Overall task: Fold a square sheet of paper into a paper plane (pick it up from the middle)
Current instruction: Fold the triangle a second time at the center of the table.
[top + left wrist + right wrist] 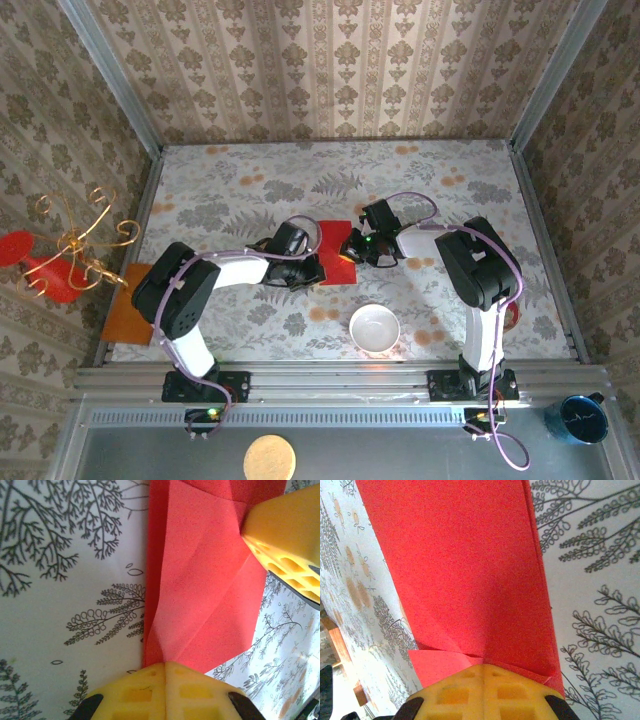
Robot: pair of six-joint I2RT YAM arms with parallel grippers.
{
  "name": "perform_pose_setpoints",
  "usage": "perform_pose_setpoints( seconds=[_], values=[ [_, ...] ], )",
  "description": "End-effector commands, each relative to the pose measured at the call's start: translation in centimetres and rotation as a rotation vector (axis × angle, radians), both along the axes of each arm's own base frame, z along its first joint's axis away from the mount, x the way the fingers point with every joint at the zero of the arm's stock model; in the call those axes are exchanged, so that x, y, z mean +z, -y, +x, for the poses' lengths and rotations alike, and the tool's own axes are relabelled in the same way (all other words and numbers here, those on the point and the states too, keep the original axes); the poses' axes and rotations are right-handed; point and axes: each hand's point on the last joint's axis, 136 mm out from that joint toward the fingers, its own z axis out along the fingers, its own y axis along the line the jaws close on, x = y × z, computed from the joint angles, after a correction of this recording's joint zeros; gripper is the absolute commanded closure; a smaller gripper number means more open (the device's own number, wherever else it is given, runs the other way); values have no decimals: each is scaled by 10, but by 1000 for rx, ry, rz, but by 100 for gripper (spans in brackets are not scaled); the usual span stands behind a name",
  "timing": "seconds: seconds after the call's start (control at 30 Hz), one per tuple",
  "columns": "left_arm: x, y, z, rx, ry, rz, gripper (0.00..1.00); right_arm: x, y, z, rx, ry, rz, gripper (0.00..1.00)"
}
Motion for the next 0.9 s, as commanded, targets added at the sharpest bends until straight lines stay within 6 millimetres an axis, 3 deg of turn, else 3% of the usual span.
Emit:
perform_pose_setpoints(
  seconds=[0.0,0.17,0.3,0.53,0.87],
  values=[
    [-20,-17,-7,45,-69,77,94,-34,28,-15,-28,-88,-121,95],
    [-33,-26,-17,68,-116,97,94,21,9,7,127,91,-82,91],
    [-33,-25,-17,68,-122,85,95,51,0,4,201,175,-89,87],
    [-31,-22,-16,63,-120,76,95,38,-22,-27,237,127,-84,90],
    [-28,-22,-15,63,-116,67,96,17,-43,-38,268,74,-79,96]
  ],
)
